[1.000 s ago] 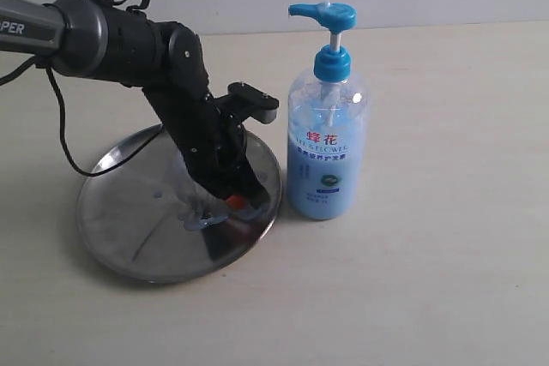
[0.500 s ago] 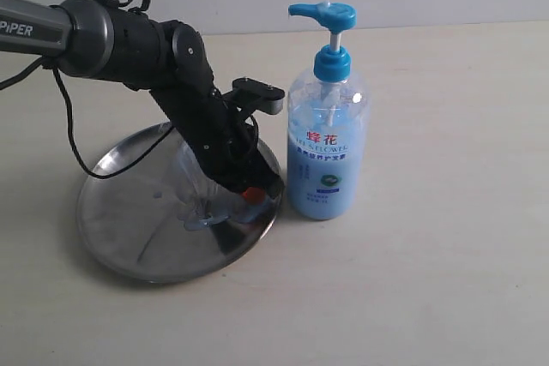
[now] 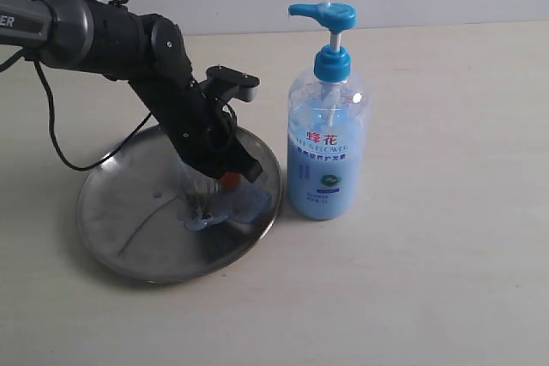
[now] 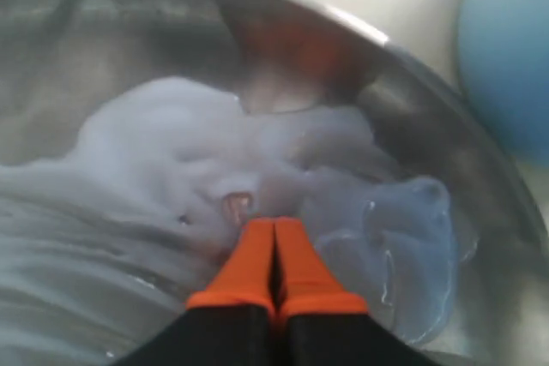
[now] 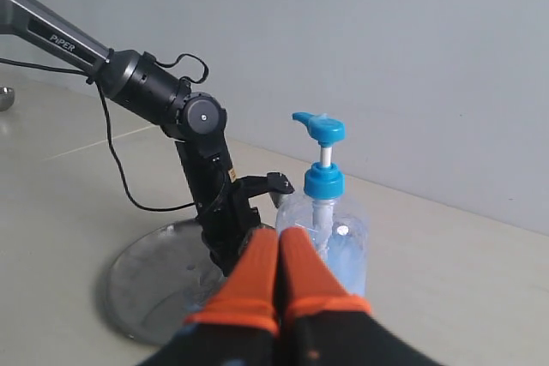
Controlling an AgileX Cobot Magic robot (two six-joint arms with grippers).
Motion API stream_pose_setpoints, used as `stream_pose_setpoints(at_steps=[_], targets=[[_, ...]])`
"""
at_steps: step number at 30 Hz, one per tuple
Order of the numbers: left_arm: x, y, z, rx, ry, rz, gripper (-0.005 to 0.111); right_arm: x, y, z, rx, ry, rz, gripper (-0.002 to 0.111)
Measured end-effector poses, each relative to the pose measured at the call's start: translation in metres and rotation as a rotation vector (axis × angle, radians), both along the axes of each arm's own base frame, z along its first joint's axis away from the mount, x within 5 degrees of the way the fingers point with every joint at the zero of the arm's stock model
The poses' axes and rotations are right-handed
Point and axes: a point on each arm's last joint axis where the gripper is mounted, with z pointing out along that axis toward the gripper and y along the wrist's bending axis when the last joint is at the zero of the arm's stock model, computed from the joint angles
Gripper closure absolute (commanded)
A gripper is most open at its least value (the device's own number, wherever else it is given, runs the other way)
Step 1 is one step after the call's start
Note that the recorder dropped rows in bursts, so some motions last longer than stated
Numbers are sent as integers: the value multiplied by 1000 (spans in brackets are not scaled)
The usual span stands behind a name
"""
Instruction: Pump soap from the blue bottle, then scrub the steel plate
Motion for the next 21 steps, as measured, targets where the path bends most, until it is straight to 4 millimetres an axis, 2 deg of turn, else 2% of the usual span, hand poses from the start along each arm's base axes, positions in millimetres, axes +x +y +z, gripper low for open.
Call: stream_pose_setpoints(at_steps=[14, 21], targets=[[-16, 5, 1, 39, 195, -34, 107, 0, 0, 0, 0, 0, 0, 108], [-23, -6, 2, -2, 215, -48, 107, 0, 0, 0, 0, 0, 0, 108]])
